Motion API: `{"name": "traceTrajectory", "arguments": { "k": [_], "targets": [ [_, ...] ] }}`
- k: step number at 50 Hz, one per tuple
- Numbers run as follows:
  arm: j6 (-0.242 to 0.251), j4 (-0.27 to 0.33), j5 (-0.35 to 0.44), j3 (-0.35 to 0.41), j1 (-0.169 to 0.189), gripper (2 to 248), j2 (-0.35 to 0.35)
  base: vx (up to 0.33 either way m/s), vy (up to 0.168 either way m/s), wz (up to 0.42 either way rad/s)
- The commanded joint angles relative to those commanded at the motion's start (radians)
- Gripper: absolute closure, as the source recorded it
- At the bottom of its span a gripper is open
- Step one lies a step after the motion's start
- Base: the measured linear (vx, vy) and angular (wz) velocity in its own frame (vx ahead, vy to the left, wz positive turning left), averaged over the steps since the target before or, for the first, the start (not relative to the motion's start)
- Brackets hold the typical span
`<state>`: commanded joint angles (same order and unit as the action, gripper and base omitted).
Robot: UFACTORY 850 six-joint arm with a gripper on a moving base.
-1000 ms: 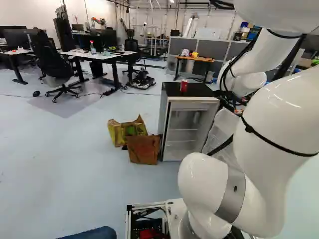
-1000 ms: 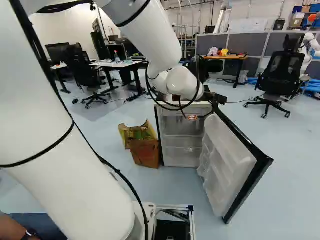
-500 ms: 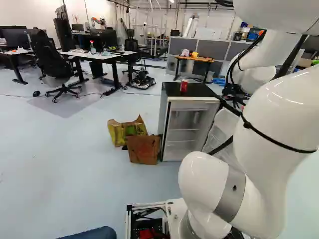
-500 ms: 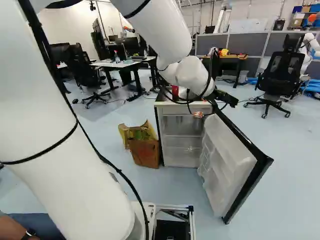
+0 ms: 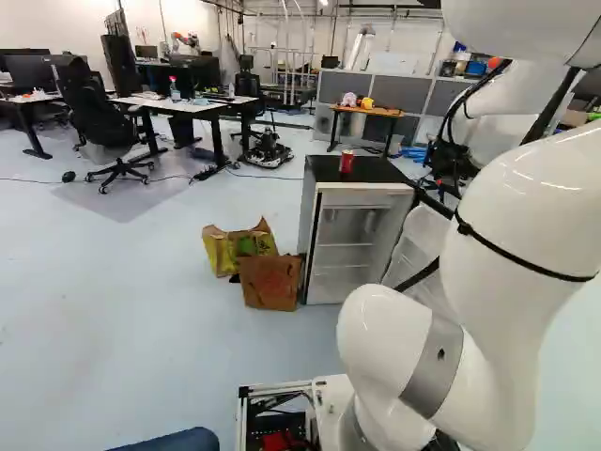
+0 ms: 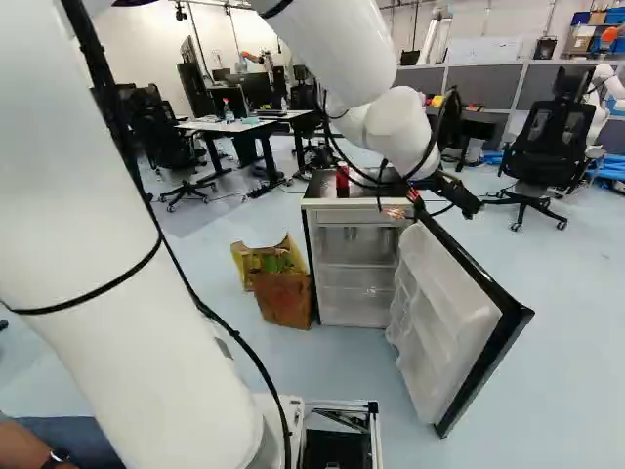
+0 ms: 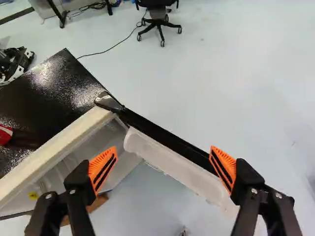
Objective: Grab a drink from the fridge
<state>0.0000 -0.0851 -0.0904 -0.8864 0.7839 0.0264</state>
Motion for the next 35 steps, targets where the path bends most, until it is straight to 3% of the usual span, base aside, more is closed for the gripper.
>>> {"name": "traceTrajectory", "arguments": {
  "k": [20,35],
  "targets": [
    [0.0,-0.1,-0.152,-0.088,0.038,3,0.082,0.0,0.0,0.0],
    [0.0,-0.138,-0.23,-0.162,0.062,3,0.148,0.0,0.0,0.0]
  ]
}}
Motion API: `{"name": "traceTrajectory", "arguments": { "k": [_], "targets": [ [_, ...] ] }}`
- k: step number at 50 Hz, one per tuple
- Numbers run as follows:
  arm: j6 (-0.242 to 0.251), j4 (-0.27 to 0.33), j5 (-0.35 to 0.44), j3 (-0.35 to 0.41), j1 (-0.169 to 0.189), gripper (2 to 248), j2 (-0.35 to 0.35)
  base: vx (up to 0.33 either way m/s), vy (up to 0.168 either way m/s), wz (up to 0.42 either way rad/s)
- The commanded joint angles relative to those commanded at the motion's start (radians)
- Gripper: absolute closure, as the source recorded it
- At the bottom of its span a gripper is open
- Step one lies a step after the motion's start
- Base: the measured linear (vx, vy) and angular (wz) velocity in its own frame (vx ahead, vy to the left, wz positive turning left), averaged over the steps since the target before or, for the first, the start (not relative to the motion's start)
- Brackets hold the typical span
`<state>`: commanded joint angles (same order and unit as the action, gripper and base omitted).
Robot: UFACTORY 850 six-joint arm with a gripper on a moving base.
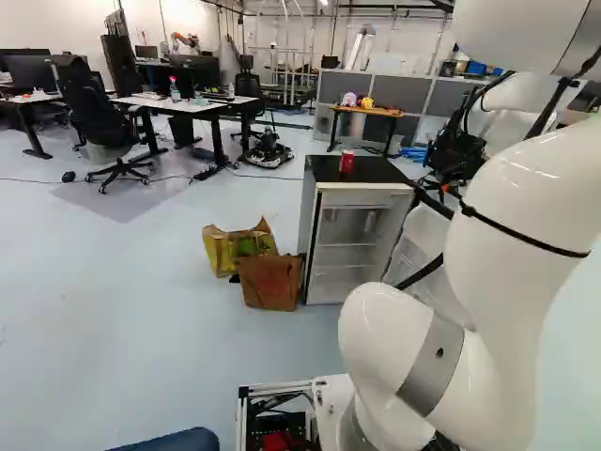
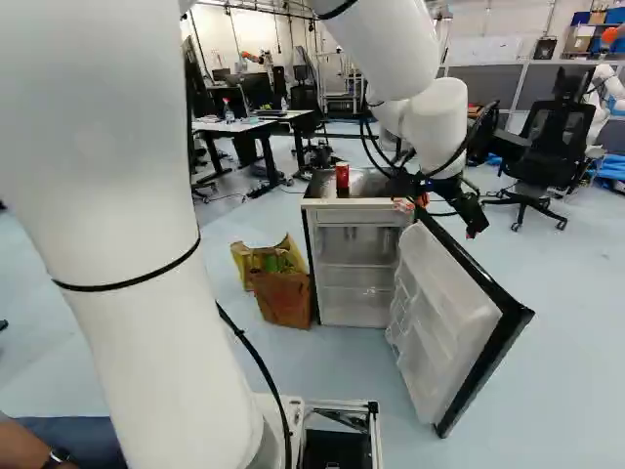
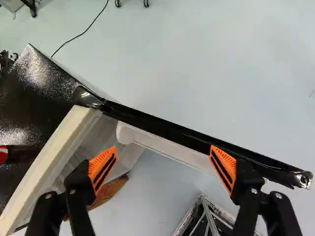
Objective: Grab a drink from the fridge
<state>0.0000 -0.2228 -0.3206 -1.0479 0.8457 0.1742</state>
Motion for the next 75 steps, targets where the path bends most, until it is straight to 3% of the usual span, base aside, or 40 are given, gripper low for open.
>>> {"name": "traceTrajectory", "arguments": {
  "k": [27,75],
  "targets": [
    [0.0,0.0,-0.02,-0.137,0.037,3,0.118,0.0,0.0,0.0],
    [0.0,-0.06,-0.199,-0.359,0.114,3,0.294,0.0,0.0,0.0]
  ]
}}
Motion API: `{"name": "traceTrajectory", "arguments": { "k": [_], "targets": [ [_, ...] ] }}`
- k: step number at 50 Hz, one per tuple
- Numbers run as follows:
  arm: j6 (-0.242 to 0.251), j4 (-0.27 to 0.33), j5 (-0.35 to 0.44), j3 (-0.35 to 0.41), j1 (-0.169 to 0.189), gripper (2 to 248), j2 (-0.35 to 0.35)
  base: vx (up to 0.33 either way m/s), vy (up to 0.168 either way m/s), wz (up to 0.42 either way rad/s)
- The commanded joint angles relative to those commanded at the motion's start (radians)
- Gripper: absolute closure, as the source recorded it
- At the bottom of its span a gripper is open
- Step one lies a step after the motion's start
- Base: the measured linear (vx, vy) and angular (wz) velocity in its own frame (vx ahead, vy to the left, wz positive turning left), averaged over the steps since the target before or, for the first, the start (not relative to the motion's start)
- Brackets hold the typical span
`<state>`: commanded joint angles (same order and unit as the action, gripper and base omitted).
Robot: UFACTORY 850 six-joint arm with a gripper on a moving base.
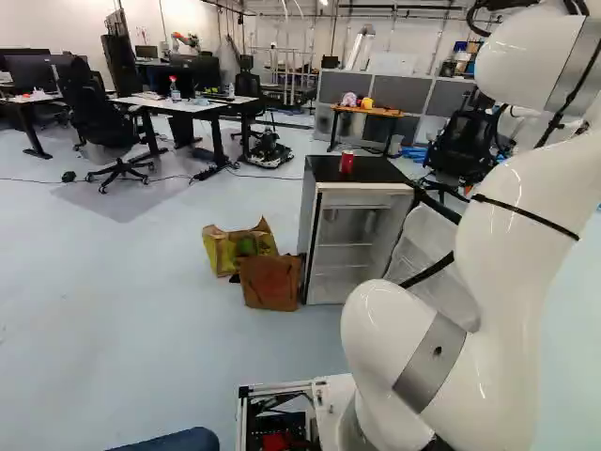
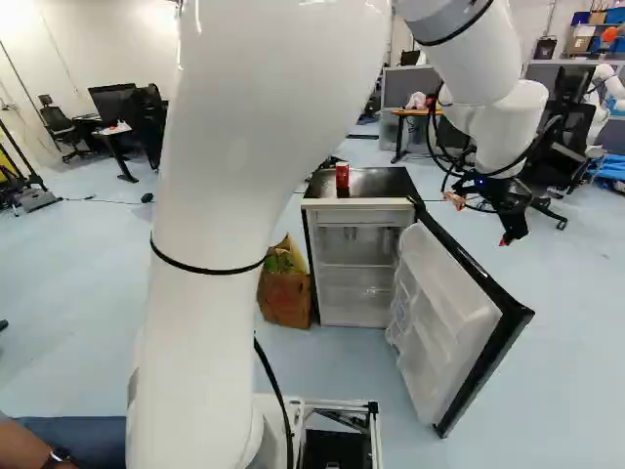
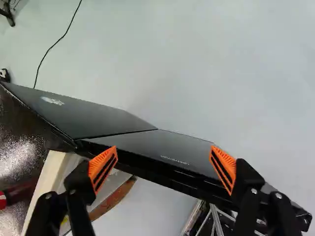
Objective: Grab a drink from the fridge
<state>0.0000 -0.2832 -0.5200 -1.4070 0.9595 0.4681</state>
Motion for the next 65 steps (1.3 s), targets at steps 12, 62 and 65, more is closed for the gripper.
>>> {"name": "traceTrajectory", "arguments": {
  "k": [12,62,65],
  "targets": [
    [0.0,-0.001,-0.036,-0.054,0.02,3,0.041,0.0,0.0,0.0],
    [0.0,-0.001,-0.172,-0.271,0.076,3,0.259,0.0,0.0,0.0],
    [0.0,-0.001,-0.172,-0.274,0.076,3,0.267,0.0,0.0,0.0]
  ]
}}
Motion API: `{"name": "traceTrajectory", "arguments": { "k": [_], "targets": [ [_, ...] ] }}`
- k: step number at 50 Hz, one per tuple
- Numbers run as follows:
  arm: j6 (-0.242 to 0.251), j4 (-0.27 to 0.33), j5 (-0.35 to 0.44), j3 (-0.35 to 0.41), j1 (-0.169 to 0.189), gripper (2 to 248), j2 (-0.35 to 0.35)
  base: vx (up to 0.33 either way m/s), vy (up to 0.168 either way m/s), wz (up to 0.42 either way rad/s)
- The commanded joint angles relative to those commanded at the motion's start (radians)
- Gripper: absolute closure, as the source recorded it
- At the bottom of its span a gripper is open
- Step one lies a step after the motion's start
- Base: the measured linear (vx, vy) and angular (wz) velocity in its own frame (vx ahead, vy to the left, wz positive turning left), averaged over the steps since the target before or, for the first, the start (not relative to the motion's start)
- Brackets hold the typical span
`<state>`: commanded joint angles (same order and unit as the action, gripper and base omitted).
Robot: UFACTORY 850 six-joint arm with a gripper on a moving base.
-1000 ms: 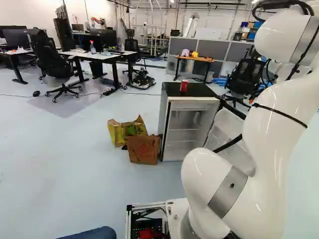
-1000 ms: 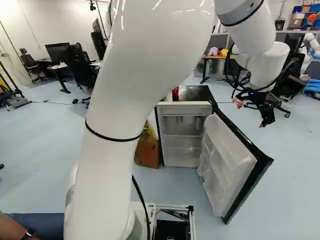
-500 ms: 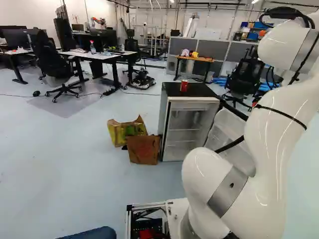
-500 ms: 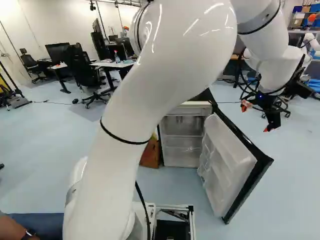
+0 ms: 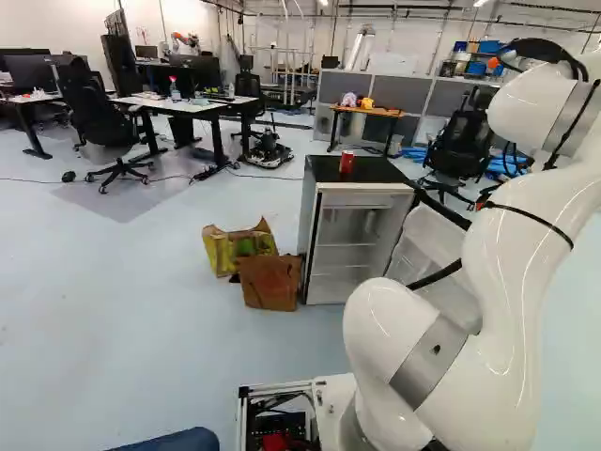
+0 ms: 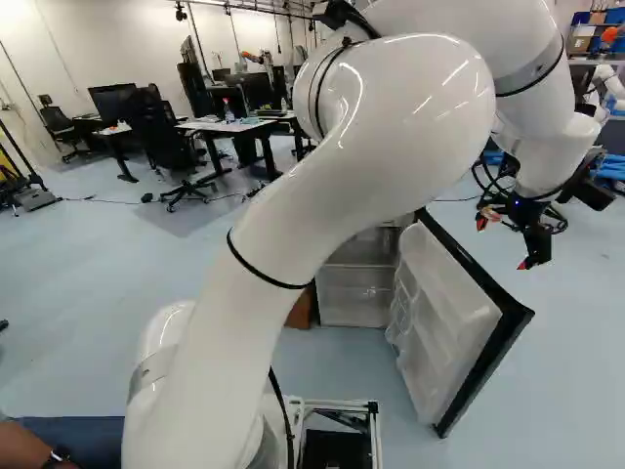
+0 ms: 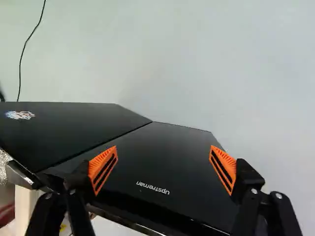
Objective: Grab a drink from the fridge
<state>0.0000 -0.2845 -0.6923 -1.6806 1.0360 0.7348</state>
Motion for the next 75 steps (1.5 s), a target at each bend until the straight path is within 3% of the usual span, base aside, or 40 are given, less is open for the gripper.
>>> {"name": "traceTrajectory", "arguments": {
  "k": [33,75],
  "targets": [
    [0.0,0.0,0.0,-0.019,0.0,3,0.057,0.0,0.0,0.0],
    [0.0,0.0,0.0,0.112,0.009,3,-0.026,0.0,0.0,0.0]
  ]
}}
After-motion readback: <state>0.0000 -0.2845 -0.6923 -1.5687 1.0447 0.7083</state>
